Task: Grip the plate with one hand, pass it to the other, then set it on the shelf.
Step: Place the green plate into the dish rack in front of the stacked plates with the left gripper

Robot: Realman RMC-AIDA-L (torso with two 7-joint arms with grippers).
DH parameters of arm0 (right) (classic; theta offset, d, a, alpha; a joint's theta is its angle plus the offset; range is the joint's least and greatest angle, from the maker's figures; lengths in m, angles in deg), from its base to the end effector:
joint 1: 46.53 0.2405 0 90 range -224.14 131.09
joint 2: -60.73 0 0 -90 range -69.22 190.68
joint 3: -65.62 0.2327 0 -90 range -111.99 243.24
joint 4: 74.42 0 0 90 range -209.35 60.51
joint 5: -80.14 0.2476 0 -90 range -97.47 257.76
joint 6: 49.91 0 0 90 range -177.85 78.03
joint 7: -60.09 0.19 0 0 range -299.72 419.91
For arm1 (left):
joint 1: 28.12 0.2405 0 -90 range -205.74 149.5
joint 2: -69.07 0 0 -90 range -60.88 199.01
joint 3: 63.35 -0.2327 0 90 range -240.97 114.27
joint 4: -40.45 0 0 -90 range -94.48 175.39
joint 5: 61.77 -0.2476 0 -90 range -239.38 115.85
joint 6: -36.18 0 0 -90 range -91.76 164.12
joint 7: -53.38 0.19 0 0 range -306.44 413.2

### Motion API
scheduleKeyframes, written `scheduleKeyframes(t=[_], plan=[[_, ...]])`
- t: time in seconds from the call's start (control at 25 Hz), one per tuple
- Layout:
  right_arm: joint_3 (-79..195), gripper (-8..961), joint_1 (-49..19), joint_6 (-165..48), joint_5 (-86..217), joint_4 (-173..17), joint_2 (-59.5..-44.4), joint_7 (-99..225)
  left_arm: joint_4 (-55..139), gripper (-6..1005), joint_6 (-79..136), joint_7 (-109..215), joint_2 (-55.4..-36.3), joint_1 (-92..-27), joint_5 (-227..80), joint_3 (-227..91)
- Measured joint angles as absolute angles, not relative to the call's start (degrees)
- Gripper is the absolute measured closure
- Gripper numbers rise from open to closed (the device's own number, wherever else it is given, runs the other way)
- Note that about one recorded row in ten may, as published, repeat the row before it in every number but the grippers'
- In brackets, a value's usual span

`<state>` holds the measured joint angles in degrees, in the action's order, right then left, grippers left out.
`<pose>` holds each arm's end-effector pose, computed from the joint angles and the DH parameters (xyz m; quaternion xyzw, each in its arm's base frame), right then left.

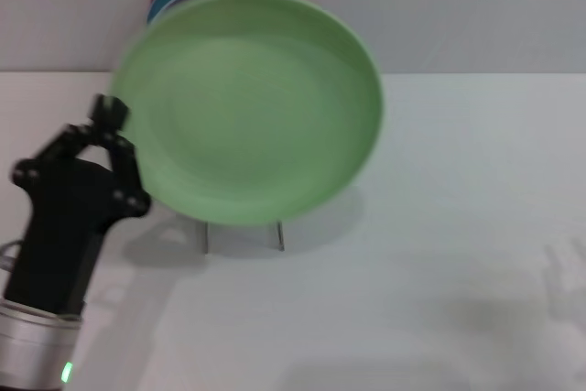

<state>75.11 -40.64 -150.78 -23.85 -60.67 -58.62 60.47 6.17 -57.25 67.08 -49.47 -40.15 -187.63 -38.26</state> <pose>0.3202 0.2282 -0.0240 -0.6577 0.1416 0.3799 0.6348 -0.2003 0.2825 -0.0557 -0.6589 -0.0594 -0.4685 0.5856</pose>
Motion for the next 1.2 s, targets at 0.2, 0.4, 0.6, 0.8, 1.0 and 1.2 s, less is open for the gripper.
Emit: scheduleKeyframes(t=[0.2, 0.4, 0.6, 0.8, 1.0, 1.2], plan=[[76.27, 619, -39.98, -149.29, -23.83, -63.17, -58.59, 63.84, 11.95, 956, -62.47, 67.19, -49.66, -42.38, -187.43, -36.39], [77.78, 619, -39.73, -148.20, -23.83, -63.78, -58.48, 64.19, 16.48, 952, -64.27, 71.59, -49.84, -44.32, -187.67, -36.53], [79.76, 619, -39.61, -146.55, -23.83, -64.63, -58.45, 64.20, 18.86, 949, -64.81, 78.14, -49.80, -45.53, -187.81, -36.84], [80.80, 619, -39.59, -144.83, -23.83, -64.98, -58.45, 64.21, 21.13, 946, -65.19, 83.10, -49.53, -47.32, -189.29, -36.87], [82.66, 618, -39.75, -143.17, -23.83, -65.11, -58.49, 64.06, 26.40, 943, -67.14, 83.47, -49.13, -49.65, -192.68, -36.56], [83.33, 618, -39.91, -142.01, -23.83, -65.10, -58.52, 63.81, 30.42, 940, -67.56, 83.73, -49.13, -52.12, -192.92, -36.78]])
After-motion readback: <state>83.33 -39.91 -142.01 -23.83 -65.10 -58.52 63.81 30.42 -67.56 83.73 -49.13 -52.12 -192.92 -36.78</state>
